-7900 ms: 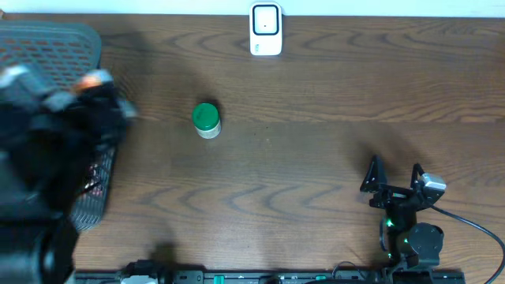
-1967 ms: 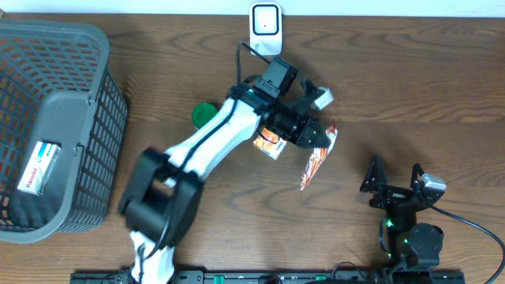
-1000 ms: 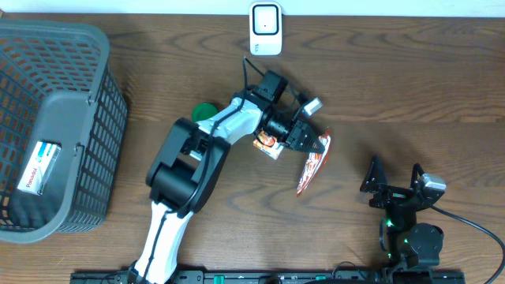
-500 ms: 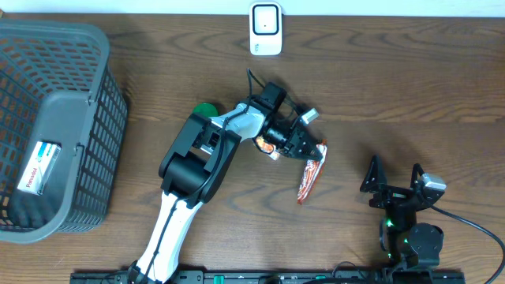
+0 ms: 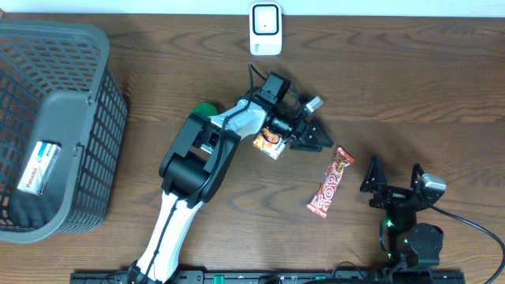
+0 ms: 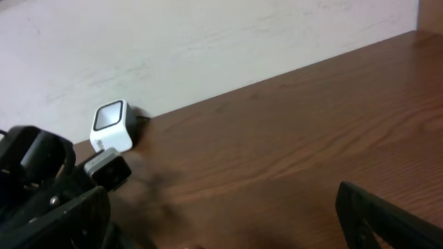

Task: Scan the item barcode
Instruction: 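Release the Top bar onto the table right of the orange box, then move the left gripper back into the basket toward the Panadol box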

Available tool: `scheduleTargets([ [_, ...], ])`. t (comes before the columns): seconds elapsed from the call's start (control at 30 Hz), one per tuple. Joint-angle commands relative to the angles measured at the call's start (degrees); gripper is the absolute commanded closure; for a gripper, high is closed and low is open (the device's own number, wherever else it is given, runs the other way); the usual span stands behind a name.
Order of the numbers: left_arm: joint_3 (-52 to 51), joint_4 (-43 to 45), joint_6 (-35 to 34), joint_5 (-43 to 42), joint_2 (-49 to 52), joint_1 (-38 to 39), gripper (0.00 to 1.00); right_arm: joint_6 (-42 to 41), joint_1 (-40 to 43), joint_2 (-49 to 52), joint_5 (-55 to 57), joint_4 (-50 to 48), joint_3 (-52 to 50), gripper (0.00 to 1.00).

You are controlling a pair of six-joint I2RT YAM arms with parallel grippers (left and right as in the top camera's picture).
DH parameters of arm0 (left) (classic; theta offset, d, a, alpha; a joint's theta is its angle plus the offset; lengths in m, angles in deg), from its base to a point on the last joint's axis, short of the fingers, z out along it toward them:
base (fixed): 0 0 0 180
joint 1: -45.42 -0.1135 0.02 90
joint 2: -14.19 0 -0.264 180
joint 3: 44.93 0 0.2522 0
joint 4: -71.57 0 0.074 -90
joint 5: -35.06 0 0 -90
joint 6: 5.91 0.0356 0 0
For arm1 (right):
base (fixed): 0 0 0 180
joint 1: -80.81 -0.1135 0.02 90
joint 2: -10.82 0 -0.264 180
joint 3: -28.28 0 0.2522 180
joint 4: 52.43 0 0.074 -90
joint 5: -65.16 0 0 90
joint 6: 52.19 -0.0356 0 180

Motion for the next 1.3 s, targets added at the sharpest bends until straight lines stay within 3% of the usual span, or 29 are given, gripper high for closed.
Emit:
scheduleTargets([
  [0.0,1.90,1.64,-5.97,3.69,-3.17,-0.24,0.17,0.61,0.44,-0.31,0.13,0.22,-0.04,0.01],
  [0.1,1.90,2.03,-6.12,6.78,-7.45,-0.26,0.17,0.61,0.44,-0.31,0.13,0.24,-0.04,0.01],
  [0.23,1.90,-0.33,-9.38,17.99,-17.99,-0.42,0.17,0.61,0.44,-0.31,0.13,0.24,-0.04,0.01],
  [0.27,1.90,-6.38,-9.27,29.92,-23.78,-0.39,0.17,0.61,0.44,-0.31,0.13,0.24,-0.04,0.01],
  [0.4,1.90,-20.87,-8.70,60.33,-36.85,0.20,0.12,0.61,0.44,-0.31,0.13,0.24,-0.04,0.01],
  [0.47,1.90,-25.83,-7.56,71.69,-43.93,0.09,0.09,0.61,0.44,-0.31,0.13,0.22,-0.04,0.01],
  [0.6,1.90,-31.67,-7.63,83.91,-55.80,-3.41,0.04,0.61,0.44,-0.31,0.13,0.24,-0.04,0.01],
  [0.77,1.90,-37.09,-10.10,90.07,-67.52,-16.35,0.03,0.61,0.44,-0.31,0.13,0.24,-0.04,0.01],
  [0.87,1.90,-40.39,-12.24,89.79,-71.71,-28.79,0.03,0.61,0.44,-0.31,0.13,0.24,-0.04,0.01],
  [0.9,1.90,-43.58,-14.21,89.85,-72.94,-36.74,0.03,0.61,0.44,-0.31,0.13,0.22,-0.04,0.01],
  [1.03,1.31,-50.05,-20.72,90.03,-72.00,-52.02,0.03,0.61,0.44,-0.31,0.13,0.22,-0.04,0.01],
  [1.27,-1.40,-52.28,-25.18,90.07,-66.51,-64.72,0.03,0.61,0.44,-0.31,0.13,0.22,-0.04,0.01],
])
